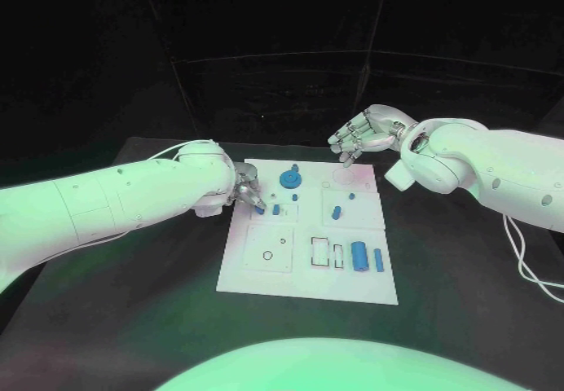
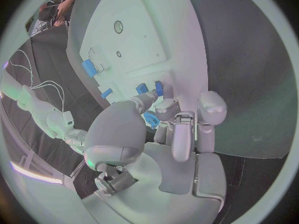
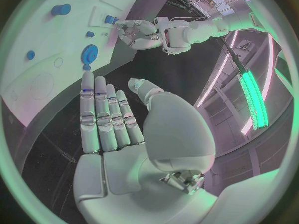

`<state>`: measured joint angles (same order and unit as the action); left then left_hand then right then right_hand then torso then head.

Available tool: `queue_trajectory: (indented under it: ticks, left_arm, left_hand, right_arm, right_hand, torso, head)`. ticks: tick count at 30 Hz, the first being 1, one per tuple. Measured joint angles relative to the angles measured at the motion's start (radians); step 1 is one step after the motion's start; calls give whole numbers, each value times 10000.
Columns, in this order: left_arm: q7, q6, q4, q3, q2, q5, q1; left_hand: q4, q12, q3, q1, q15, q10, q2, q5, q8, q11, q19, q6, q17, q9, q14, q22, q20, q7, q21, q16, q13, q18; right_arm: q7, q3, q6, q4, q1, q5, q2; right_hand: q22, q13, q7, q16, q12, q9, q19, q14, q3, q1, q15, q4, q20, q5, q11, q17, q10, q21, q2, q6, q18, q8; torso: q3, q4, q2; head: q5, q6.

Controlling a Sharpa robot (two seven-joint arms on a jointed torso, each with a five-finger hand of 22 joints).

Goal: Assemble the parts on the task board

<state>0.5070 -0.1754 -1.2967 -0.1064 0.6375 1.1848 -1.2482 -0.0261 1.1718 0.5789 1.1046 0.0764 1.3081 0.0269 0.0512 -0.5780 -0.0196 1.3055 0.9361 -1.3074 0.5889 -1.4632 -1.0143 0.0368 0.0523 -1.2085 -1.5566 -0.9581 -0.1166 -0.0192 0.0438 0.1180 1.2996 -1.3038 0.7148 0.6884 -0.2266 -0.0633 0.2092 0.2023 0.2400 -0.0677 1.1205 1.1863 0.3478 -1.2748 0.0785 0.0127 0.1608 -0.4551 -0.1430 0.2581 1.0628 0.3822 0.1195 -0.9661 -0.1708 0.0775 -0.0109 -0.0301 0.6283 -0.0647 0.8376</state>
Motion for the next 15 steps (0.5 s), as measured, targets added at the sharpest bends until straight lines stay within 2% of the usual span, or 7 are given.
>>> queue_trajectory:
  ticks: [3, 11, 15]
  left_arm:
    - [0, -42, 94, 0, -72, -33, -11]
    - [-12, -57, 160, -108, -126, -82, -61]
    - [-24, -37, 160, -136, -127, -88, -70]
  left_hand:
    - [15, 9, 66, -24, 0, 1, 24, 0, -35, 0, 0, 6, 0, 25, 0, 0, 0, -2, 0, 0, -11, 0]
    - [150, 9, 204, -119, 0, 37, 118, -1, -88, -33, 0, 23, 0, 20, 0, -39, 0, 13, 0, 1, -47, 0]
    - [194, 56, 248, -183, 0, 90, 178, -2, -87, -57, 35, 98, 0, 23, 0, -93, -34, -58, -3, 2, -94, 1]
  right_arm:
    - [0, 0, -2, 11, 0, 0, 4]
    - [1, 0, -5, 22, 0, 0, 14]
    - [2, 0, -8, 24, 0, 0, 18]
  right_hand:
    - [19, 0, 0, 37, 0, 0, 0, -37, 0, 0, -37, 0, 0, 0, 0, -15, 0, -38, 0, 0, -1, 0]
    - [19, 0, 0, 37, 0, 0, 0, -37, 0, 0, -36, 0, 0, 0, 0, -14, 0, -38, 0, 0, -1, 0]
    - [18, 0, 0, 37, 0, 0, 0, -36, 0, 0, -36, 0, 0, 0, 0, -14, 0, -38, 0, 0, 0, 0]
  torso:
    - [0, 0, 1]
    - [0, 9, 2]
    - [0, 8, 3]
  head:
    - [0, 15]
    - [27, 35]
    - [49, 45]
